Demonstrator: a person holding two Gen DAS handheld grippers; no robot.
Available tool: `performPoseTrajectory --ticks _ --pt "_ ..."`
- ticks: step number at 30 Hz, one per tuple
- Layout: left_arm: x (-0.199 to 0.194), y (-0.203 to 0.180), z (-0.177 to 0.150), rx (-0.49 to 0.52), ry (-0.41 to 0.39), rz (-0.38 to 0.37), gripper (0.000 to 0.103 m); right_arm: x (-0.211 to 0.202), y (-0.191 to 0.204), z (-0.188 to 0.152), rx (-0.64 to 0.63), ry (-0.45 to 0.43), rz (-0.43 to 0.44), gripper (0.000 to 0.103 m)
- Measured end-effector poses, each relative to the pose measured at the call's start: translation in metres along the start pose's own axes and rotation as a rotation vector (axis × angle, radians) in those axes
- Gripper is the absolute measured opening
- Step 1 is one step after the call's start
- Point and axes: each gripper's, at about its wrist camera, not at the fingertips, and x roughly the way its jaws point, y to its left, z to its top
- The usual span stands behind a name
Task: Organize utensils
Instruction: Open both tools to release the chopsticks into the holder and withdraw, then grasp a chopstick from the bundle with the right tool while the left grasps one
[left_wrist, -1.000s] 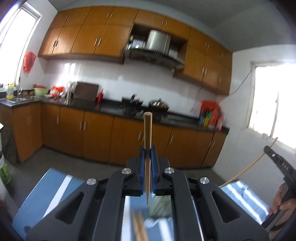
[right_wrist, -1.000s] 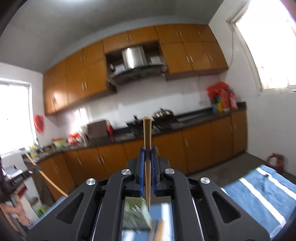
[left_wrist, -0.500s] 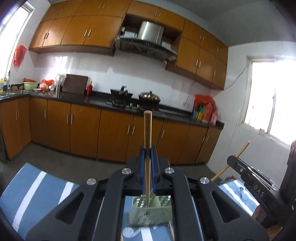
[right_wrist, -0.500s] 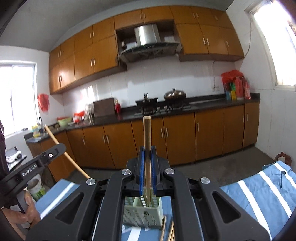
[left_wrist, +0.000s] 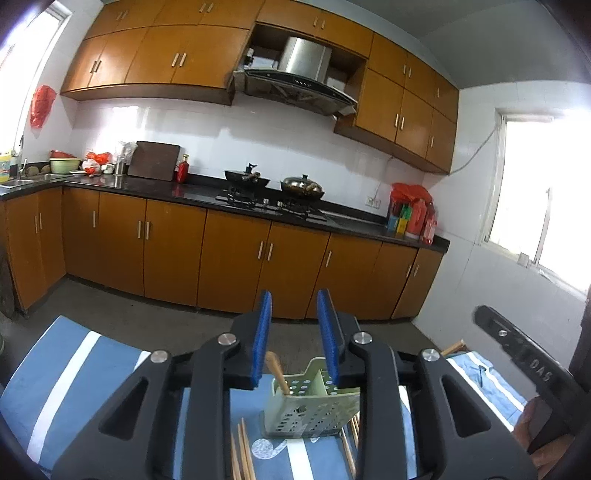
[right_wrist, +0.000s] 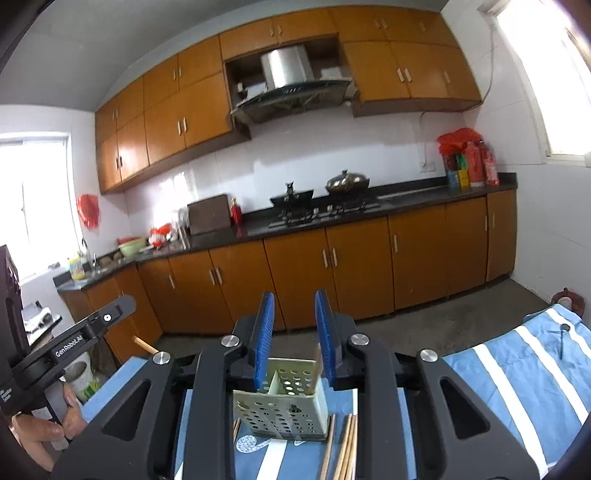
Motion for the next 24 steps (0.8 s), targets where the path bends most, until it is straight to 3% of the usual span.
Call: performPoseTrajectory --ticks 3,6,10,14,17,21,24 --pt "-0.021 0.010 -0.003 -0.011 -0.005 0.018 0.032 -0.019 -0.011 -0.008 0.019 0.005 -0.036 0.025" --pt "-0.040 0.022 -0.022 0.002 0.030 0.063 0.035 -0.025 -0.027 -0.034 0.035 0.081 -0.098 0.028" --pt "-0.044 0.045 -0.070 0.030 0.161 0.154 0.036 -0.005 -0.051 -0.099 0.075 0.308 -0.154 0.028" --pt "-0.037 0.071 -0.119 -0.006 0.311 0.191 0.036 0.017 -0.059 -0.172 0.150 0.545 -0.103 0.018" --pt "-0.034 0.086 -0.148 -0.041 0.397 0.197 0.035 0.022 -0.050 -0.196 0.158 0.605 -0.073 0.018" --pt "-0.035 0.091 -0.171 -0.061 0.448 0.187 0.035 0.030 -0.041 -0.208 0.134 0.647 -0.076 0.018" --pt "-0.034 0.088 -0.181 -0.061 0.473 0.171 0.035 0.031 -0.040 -0.211 0.095 0.653 -0.109 0.011"
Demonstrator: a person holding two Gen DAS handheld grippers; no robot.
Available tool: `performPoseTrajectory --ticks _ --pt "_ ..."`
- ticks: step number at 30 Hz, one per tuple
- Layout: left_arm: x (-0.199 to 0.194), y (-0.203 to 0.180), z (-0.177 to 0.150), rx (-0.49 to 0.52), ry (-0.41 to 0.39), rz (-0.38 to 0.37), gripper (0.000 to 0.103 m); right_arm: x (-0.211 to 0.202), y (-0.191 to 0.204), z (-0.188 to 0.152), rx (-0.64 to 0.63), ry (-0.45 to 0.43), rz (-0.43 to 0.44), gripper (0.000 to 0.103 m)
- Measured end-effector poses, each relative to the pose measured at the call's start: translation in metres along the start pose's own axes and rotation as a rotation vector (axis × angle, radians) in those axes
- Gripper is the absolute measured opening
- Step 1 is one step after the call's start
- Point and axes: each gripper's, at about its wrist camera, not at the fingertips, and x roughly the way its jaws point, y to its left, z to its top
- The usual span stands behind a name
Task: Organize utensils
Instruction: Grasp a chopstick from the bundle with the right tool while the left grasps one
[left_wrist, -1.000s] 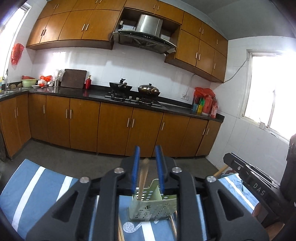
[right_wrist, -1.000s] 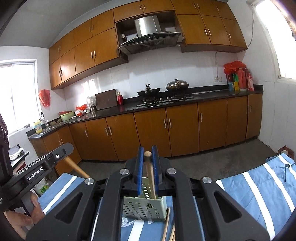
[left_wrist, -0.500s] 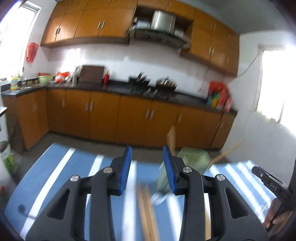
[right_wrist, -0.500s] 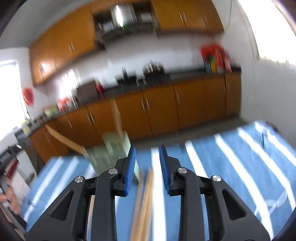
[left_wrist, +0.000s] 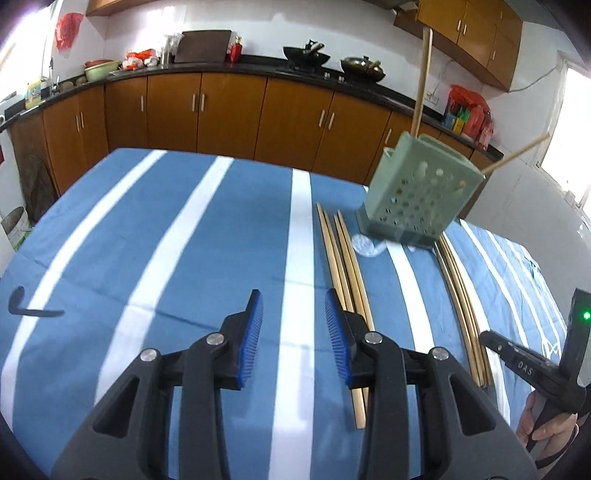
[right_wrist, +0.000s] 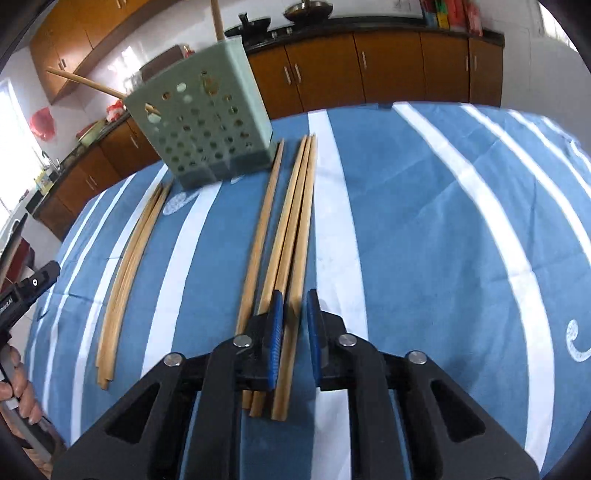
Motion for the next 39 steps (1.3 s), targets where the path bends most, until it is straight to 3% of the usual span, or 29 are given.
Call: performPoseTrajectory --ticks 6,13,19,29,39 --pt "0.014 -0.018 -0.008 0.037 0.063 -0.066 0.029 -0.004 -0.020 0.001 0.043 -0.028 -0.089 0.008" --pt "0.029 -0.037 -0.019 0.080 0.136 -0.115 0.019 -0.006 -0.029 0.002 0.050 -0.036 -0.096 0.008" --pt "0.040 -0.042 -0.027 0.107 0.181 -0.077 0.015 -0.007 -0.030 0.000 0.045 -0.039 -0.091 0.008" --pt "0.048 -0.046 -0.023 0.126 0.179 -0.007 0.013 -0.007 -0.022 -0.002 -0.006 -0.041 -0.131 0.008" --pt "0.053 -0.040 -0.016 0.103 0.169 0.033 0.008 -0.003 -0.014 -0.001 -0.043 -0.033 -0.113 0.008"
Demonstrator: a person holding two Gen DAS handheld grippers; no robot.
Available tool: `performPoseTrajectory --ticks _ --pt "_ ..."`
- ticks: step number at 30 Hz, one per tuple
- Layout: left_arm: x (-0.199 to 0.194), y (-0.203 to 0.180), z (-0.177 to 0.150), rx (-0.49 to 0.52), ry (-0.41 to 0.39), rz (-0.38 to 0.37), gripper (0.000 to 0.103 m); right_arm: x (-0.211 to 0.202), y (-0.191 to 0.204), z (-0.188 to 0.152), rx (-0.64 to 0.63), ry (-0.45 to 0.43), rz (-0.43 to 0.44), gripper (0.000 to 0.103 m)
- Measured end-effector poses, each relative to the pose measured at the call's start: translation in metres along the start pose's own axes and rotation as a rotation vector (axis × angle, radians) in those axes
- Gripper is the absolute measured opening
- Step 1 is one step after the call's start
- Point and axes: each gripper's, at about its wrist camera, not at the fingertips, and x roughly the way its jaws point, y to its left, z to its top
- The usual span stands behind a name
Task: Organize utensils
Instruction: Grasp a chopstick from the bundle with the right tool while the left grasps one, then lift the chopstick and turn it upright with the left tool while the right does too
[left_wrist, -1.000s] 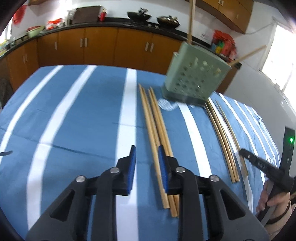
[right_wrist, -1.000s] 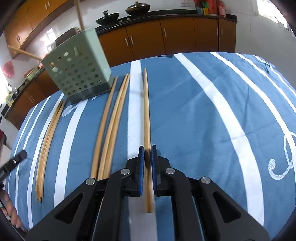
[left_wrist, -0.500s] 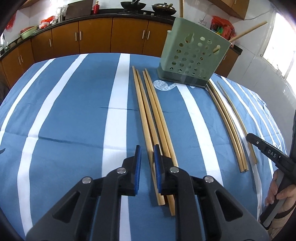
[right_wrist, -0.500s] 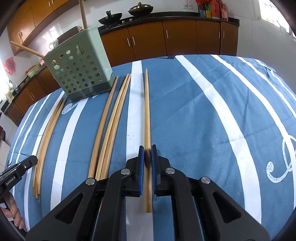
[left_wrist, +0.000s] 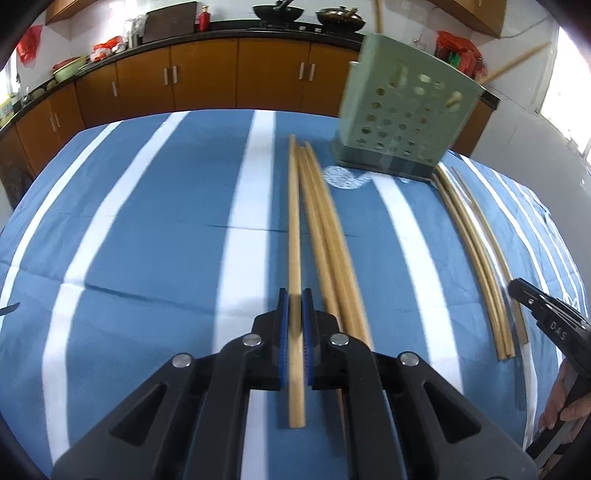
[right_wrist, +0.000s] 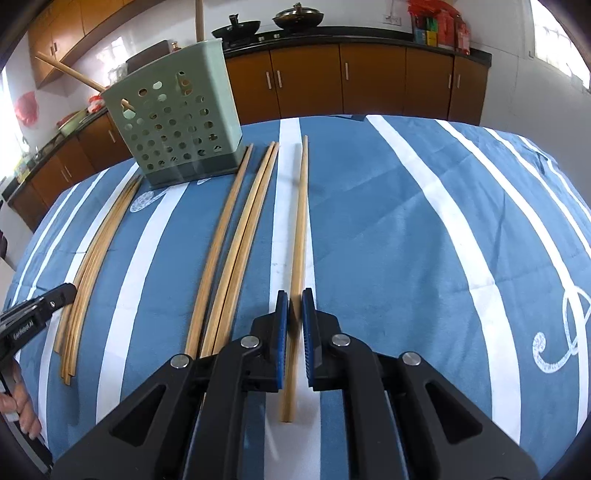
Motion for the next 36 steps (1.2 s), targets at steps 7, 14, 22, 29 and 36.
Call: performPoseTrajectory --ticks 7,14,22,29,36 --pt "-0.003 0.049 0.007 -0.074 -0.012 0.039 0.009 0.003 -0.026 0.008 0.049 -0.014 -0.036 0.008" --pt "-0.004 0.054 0.005 -0.066 -0.033 0.008 0.010 0.003 -0.032 0.007 0.063 -0.013 -0.027 0.009" --pt "-0.004 0.056 0.005 -0.079 -0.034 -0.003 0.010 0.003 -0.030 0.008 0.051 -0.011 -0.041 0.009" --pt "-0.004 0.055 0.005 -0.078 -0.034 -0.002 0.010 0.003 -0.031 0.008 0.052 -0.011 -0.039 0.009" --pt "-0.006 0.048 -0.001 -0.013 -0.029 0.045 0.010 -0.002 -0.028 0.002 0.037 -0.007 -0.042 0.009"
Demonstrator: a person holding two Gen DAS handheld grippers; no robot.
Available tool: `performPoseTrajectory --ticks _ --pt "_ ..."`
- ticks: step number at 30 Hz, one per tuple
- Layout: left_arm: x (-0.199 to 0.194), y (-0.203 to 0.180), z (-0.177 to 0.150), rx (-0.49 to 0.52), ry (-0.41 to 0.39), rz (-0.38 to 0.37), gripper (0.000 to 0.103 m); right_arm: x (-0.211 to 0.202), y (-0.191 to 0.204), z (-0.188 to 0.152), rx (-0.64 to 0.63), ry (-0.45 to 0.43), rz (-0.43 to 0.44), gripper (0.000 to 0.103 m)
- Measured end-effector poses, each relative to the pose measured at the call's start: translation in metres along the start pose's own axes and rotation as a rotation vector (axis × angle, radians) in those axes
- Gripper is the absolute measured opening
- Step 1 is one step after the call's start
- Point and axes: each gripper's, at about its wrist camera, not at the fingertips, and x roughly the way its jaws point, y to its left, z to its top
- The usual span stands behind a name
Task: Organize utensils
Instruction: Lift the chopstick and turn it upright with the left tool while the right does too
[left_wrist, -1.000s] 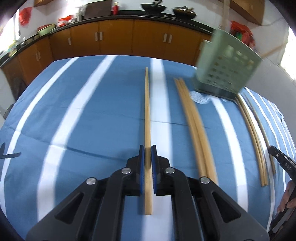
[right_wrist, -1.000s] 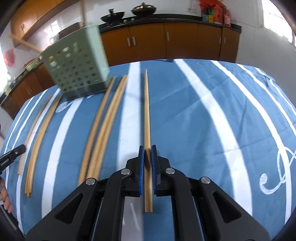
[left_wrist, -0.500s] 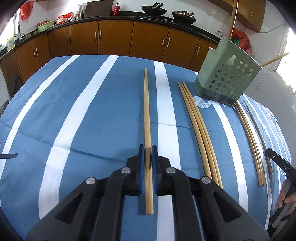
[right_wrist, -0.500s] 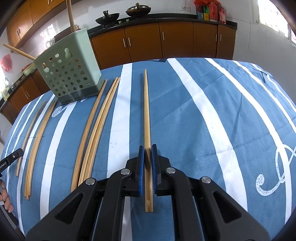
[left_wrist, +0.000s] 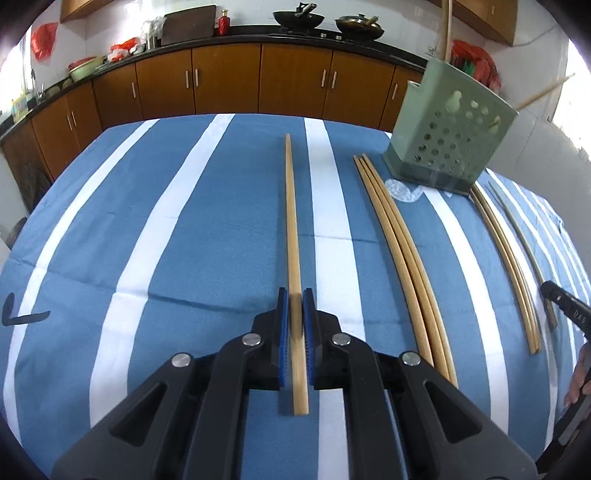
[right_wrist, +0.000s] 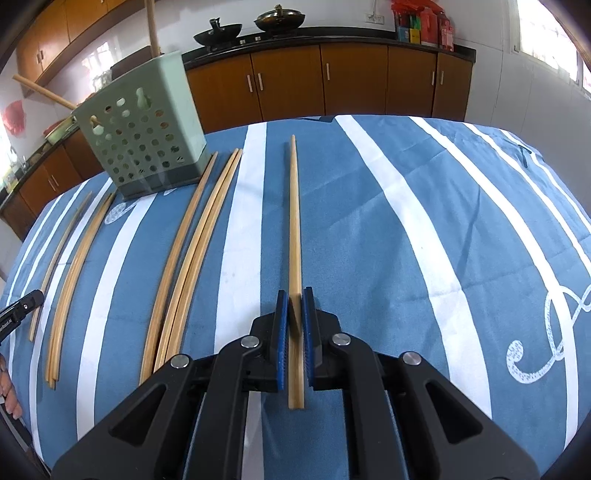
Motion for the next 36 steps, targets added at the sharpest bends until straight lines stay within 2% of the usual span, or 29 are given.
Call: performPoseTrajectory --ticks 7,10,15,23,27,36 --pt "0.000 0.001 0.002 0.002 -0.001 0.001 0.008 -0.001 -0.005 0.001 0.027 -0.004 0.027 0.008" --pt "-0.006 0.002 0.002 0.000 -0.008 0.005 0.008 -0.010 -0.009 0.001 0.044 -0.038 0.028 0.008" --pt "-0.030 0.001 0.012 0.002 -0.084 0.004 0.008 -0.039 -0.018 0.011 0.071 -0.141 0.040 0.008" --pt "-0.084 0.000 0.044 -0.027 -0.260 -0.027 0.008 -0.082 -0.023 0.036 0.091 -0.325 0.060 0.008" --pt "-0.104 -0.002 0.058 -0.030 -0.328 -0.033 0.008 -0.091 -0.021 0.043 0.085 -0.364 0.067 0.008" --pt "-0.125 -0.006 0.080 -0.005 -0.403 -0.032 0.008 -0.109 -0.008 0.059 0.043 -0.436 0.086 0.008"
